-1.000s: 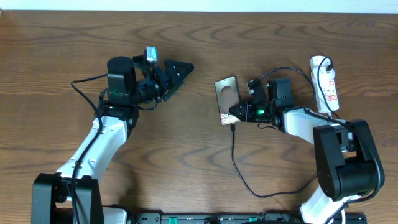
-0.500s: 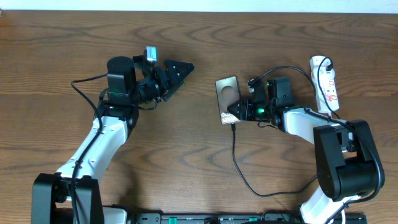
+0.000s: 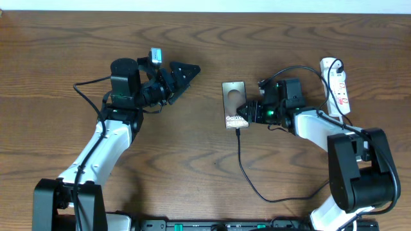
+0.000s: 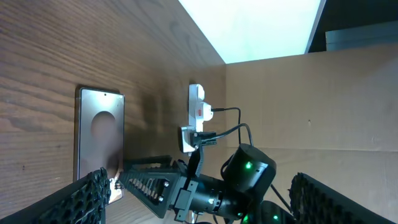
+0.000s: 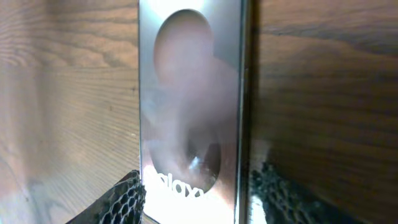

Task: Plug charger to phone and switch on socket
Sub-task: 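Release the plugged cable with the right gripper and lift away, then move the right gripper to the white power strip's switch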

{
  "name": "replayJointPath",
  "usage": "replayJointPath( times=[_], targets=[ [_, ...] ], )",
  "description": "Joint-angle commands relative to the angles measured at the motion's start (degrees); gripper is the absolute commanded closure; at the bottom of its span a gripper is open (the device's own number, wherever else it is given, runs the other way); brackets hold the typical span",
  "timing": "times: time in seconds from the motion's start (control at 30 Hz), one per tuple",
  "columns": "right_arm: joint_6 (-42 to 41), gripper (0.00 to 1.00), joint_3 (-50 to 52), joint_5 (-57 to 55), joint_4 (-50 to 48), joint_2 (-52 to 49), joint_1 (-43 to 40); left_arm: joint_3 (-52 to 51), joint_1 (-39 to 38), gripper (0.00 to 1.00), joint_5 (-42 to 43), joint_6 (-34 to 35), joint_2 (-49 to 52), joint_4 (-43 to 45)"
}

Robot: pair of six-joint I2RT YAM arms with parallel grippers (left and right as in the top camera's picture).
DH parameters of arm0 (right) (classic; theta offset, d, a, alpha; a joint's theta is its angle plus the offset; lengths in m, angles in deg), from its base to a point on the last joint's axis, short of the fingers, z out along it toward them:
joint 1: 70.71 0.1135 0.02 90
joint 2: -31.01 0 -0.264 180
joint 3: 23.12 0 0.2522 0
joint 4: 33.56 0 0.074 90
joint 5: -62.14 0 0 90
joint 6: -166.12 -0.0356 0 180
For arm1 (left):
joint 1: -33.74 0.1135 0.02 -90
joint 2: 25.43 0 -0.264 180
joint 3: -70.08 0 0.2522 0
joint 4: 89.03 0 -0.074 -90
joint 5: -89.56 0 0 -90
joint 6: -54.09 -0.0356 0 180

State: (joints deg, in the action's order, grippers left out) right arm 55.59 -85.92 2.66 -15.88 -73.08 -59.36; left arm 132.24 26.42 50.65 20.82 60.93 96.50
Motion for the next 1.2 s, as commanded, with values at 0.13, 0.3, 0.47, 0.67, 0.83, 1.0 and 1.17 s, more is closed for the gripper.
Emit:
replayJointPath(
  times=[0.13, 0.3, 0.47, 0.67, 0.83, 1.0, 1.17],
  targets=[
    [1.20, 0.40, -5.88, -6.75, 13.31, -0.11, 0.00, 0.79, 0.24, 0.07, 0.28, -0.79, -0.96, -0.02],
    [8.04, 0.27, -19.91, -6.58, 33.38, 3.15, -0.02, 0.76, 0.24, 0.07, 0.28, -0.79, -0.96, -0.02],
    [12.33, 0.12, -35.21, -18.80, 50.25, 4.44, -0.17, 0.76, 0.24, 0.07, 0.28, -0.81, -0.96, -0.02],
    [12.55, 0.01, -41.33, -37.24, 50.12, 4.46, -2.82, 0.76, 0.24, 0.07, 0.28, -0.79, -0.96, -0.02],
    [12.52, 0.01, -40.59, -47.12, 42.73, 4.35, -6.03, 0.76, 0.24, 0.07, 0.28, -0.81, -0.96, -0.02],
    [12.50, 0.01, -39.10, -51.23, 35.32, 4.33, -11.67, 0.76, 0.24, 0.07, 0.28, -0.79, -0.96, -0.02],
    [12.50, 0.01, -38.88, -51.23, 33.48, 3.43, -17.75, 0.76, 0.24, 0.07, 0.28, -0.81, -0.96, -0.02]
  ],
)
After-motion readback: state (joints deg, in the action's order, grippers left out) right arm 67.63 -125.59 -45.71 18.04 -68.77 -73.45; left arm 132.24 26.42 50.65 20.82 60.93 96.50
